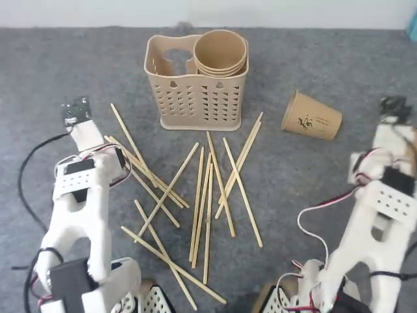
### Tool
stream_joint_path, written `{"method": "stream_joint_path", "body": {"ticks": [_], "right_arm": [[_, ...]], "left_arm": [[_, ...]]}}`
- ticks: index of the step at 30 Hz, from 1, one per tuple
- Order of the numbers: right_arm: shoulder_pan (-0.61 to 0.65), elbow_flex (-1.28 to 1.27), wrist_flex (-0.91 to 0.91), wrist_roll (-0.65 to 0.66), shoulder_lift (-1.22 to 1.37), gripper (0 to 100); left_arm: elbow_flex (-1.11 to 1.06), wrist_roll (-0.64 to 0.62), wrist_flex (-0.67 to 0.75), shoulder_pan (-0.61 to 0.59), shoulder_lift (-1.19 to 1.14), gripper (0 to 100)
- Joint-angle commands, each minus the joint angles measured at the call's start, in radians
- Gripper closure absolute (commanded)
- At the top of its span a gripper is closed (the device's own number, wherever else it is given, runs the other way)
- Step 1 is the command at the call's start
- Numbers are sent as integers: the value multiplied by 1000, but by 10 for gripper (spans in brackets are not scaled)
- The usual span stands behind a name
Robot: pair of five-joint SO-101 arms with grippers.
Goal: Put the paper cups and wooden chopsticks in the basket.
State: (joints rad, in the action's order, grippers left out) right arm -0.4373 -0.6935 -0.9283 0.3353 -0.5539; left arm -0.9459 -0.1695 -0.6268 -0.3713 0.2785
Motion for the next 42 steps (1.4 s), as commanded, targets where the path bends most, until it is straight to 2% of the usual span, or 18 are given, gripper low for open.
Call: {"method": "stream_joint_path", "body": {"ticks": [1,7,12,17,22,26,33,39,42], "right_arm": [[-7,230,-12,12,85,991],[-7,689,-108,9,493,991],[-10,1085,-205,-68,843,991],[-10,1425,-314,-78,1153,991],[-53,1737,-344,-74,1395,991],[-91,1953,-493,-69,1535,991],[-136,2234,-865,66,1638,991],[-197,2211,-874,78,1607,991],[-219,2096,-874,158,1563,991]], "left_arm": [[-2,11,34,-5,51,924],[-4,11,38,-5,51,924],[-4,11,38,-5,51,923],[-4,11,38,-5,51,923],[-2,12,41,-5,51,923],[-7,12,64,-5,51,923],[-7,12,64,-5,51,923],[-7,12,63,-5,51,923],[-7,41,63,-5,51,923]]}}
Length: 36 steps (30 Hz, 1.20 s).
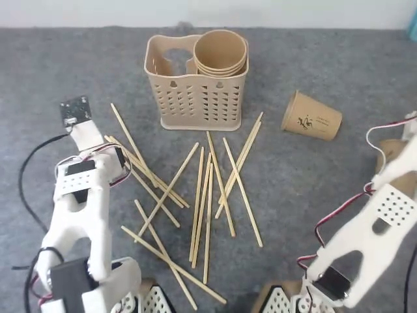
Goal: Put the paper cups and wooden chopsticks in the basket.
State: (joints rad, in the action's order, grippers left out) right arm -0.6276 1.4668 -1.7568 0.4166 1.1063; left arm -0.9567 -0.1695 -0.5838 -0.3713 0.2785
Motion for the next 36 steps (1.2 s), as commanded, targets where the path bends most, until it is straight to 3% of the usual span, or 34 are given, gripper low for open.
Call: {"method": "stream_joint_path", "body": {"ticks": [1,8,14,22,31,36], "right_arm": [[-30,-121,-45,104,-117,991],[-50,-562,-44,149,-394,991],[-51,-968,-44,325,-702,991],[-102,-1398,-41,466,-1063,991],[-254,-1548,-36,612,-1294,990],[-283,-1504,-31,563,-1366,970]], "left_arm": [[4,55,20,-5,51,923],[4,68,20,-5,51,923],[4,71,20,-5,51,923],[4,72,21,-5,51,923],[4,72,18,-5,51,923],[4,72,18,-3,51,923]]}}
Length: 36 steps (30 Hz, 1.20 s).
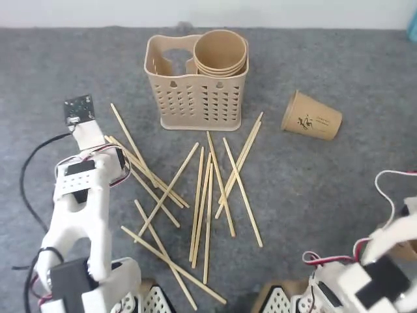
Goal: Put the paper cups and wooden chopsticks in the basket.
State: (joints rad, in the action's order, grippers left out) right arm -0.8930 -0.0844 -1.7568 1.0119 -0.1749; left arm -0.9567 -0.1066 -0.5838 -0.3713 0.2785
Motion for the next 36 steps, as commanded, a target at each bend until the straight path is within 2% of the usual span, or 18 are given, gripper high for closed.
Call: {"method": "stream_joint_path", "body": {"ticks": [1,3,6,11,20,23,26,28,30,33,36], "right_arm": [[-19,61,-31,-64,-101,943],[-44,94,-30,-97,-122,871],[-65,132,-4,-75,-125,803],[-90,118,62,-117,-61,835],[-84,89,216,-118,252,843],[-84,97,209,-118,329,861],[-77,133,205,-127,329,995],[-67,198,162,-198,311,975],[-62,270,101,-262,288,995],[-21,404,-19,-305,259,992],[31,489,-38,-361,225,992]], "left_arm": [[4,9,18,-3,51,923],[4,9,18,-3,51,923],[4,9,17,-5,51,923],[-2,9,17,-5,51,923],[-4,9,17,-5,51,923],[-4,9,17,-5,51,923],[-4,9,18,-3,51,923],[-4,9,20,-3,51,923],[-4,9,20,-3,51,923],[-4,9,21,-2,51,923],[-4,9,21,-3,51,923]]}}
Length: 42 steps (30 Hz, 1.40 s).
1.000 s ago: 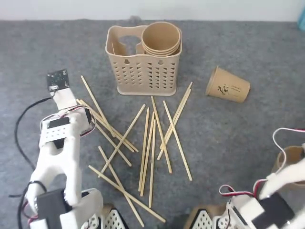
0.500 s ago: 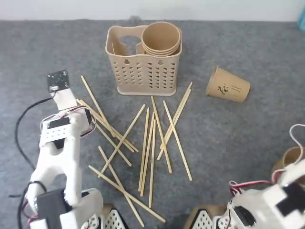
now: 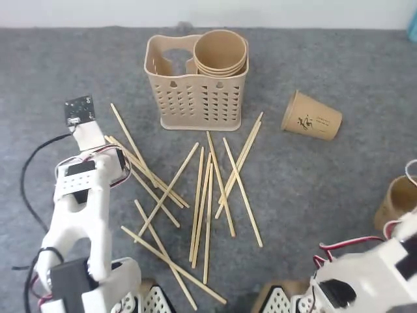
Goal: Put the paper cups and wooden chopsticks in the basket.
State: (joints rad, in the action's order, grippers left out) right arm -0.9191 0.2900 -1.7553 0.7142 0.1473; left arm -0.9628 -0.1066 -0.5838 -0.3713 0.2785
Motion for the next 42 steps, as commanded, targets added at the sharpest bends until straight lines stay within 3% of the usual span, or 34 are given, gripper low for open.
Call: {"method": "stream_joint_path", "body": {"ticks": [1,7,15,20,28,36,42], "right_arm": [[77,138,-39,-97,-107,992],[277,209,-36,-354,-160,992],[711,425,-30,-793,-257,992],[938,534,65,-951,-251,992],[1093,549,314,-1036,-249,992],[1211,549,375,-1036,-209,992],[1224,549,414,-1030,-99,992]], "left_arm": [[2,9,21,-3,51,923],[2,9,21,-2,51,923],[2,11,21,0,51,923],[2,11,21,0,51,923],[4,11,23,2,51,923],[7,11,25,2,51,923],[7,11,25,2,51,923]]}}
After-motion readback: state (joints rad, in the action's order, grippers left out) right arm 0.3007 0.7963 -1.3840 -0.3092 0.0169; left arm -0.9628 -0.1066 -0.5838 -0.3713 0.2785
